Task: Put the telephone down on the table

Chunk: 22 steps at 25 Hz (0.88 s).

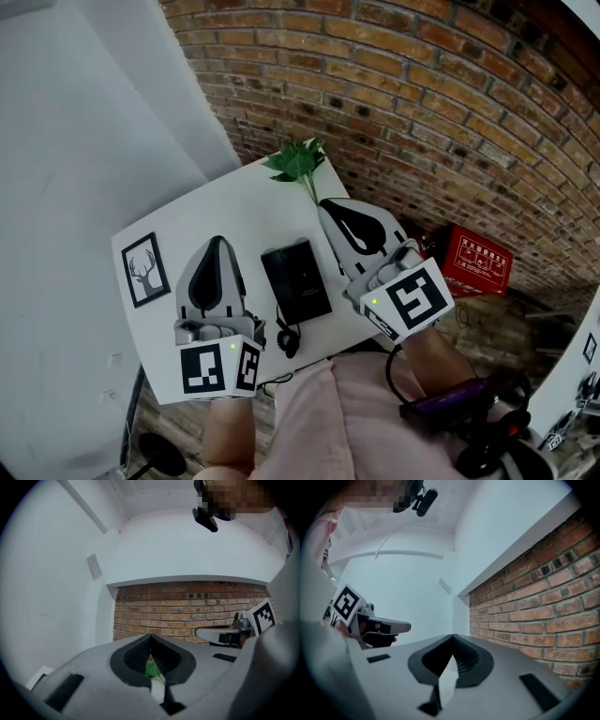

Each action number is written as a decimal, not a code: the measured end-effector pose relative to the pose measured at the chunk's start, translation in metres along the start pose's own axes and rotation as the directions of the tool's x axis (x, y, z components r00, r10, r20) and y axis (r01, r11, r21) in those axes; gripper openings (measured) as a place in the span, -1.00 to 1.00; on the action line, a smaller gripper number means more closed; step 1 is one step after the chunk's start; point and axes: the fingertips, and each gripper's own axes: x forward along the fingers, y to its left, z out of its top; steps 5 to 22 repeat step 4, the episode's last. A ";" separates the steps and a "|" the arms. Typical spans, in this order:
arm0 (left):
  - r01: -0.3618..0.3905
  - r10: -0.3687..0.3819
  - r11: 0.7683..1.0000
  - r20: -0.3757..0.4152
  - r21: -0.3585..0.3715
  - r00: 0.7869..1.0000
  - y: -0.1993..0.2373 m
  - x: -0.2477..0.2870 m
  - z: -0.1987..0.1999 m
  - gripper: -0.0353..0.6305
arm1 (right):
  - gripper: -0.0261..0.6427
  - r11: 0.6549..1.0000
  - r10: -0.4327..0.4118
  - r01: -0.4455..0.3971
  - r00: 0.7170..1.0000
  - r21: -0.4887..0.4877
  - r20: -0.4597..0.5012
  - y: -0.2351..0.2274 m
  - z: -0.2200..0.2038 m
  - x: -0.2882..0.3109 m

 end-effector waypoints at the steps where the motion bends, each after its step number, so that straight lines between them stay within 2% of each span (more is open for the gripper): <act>1: -0.001 0.001 1.000 -0.001 0.002 1.000 0.000 0.000 0.000 -0.89 | -0.91 1.000 0.001 -0.001 1.000 0.000 0.001 0.000 0.000 0.001; 22: -0.001 0.001 1.000 -0.003 0.009 1.000 0.000 0.001 -0.001 -0.89 | -0.91 1.000 0.002 -0.002 1.000 0.001 0.001 0.000 -0.001 0.002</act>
